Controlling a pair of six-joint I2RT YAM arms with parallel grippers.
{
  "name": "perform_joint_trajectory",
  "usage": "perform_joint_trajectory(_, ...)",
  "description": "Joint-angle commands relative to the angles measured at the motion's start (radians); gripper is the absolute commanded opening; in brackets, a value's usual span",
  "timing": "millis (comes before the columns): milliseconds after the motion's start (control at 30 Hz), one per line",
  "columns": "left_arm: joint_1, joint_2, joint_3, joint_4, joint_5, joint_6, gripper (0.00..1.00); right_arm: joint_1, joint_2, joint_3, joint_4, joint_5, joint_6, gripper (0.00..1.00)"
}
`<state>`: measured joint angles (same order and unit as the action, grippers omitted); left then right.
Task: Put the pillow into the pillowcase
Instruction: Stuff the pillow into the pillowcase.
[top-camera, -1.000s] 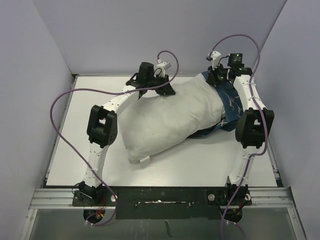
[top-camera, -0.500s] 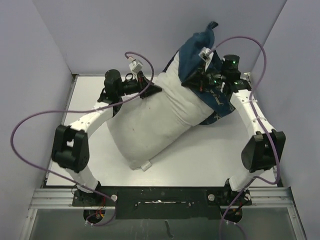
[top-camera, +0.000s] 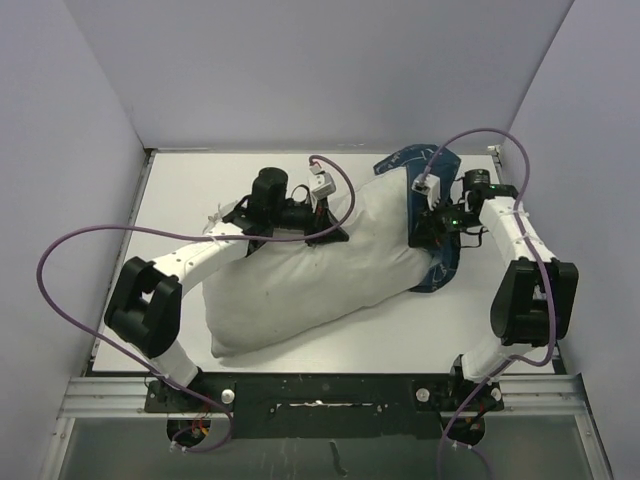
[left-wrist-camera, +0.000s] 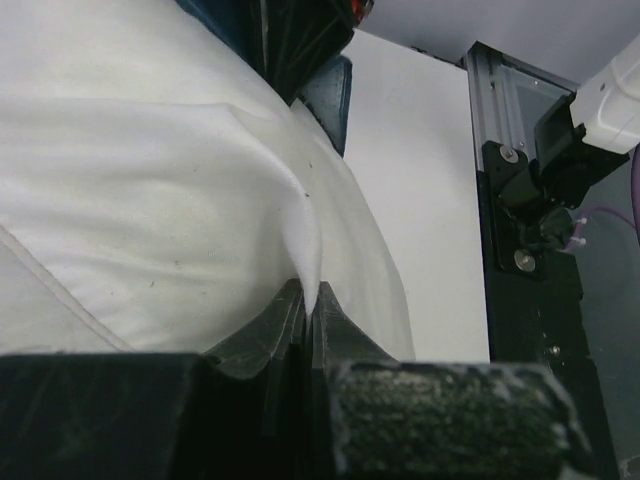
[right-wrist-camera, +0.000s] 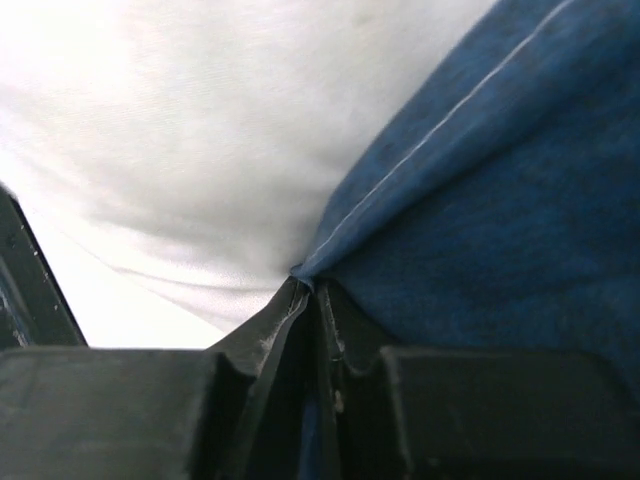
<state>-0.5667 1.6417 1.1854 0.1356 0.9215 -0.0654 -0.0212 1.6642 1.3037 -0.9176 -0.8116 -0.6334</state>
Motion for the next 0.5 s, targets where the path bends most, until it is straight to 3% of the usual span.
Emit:
perform_joint_trajectory(0,-0.053,0.023,0.077,-0.056,0.051,0.076,0.0,-0.089,-0.109,0.112,-0.236,-0.151,-0.226,0.12)
perform_joint_trajectory(133,-0.077,0.014,0.05,-0.053,0.057,0.068,0.0,-0.166,-0.16,0.245,-0.365,-0.273,-0.373,0.3)
perform_joint_trajectory(233,-0.102,0.01,0.039,-0.051,0.056,0.063,0.0,-0.167,-0.173,0.338,-0.346,-0.292,-0.314,0.44)
perform_joint_trajectory(367,-0.13,0.005,0.036,-0.052,0.041,0.061,0.0,-0.122,-0.184,0.348,-0.031,-0.029,0.057,0.6)
perform_joint_trajectory(467,-0.147,0.001,0.032,-0.049,0.028,0.061,0.0,-0.055,-0.153,0.364,0.022,0.17,0.124,0.64)
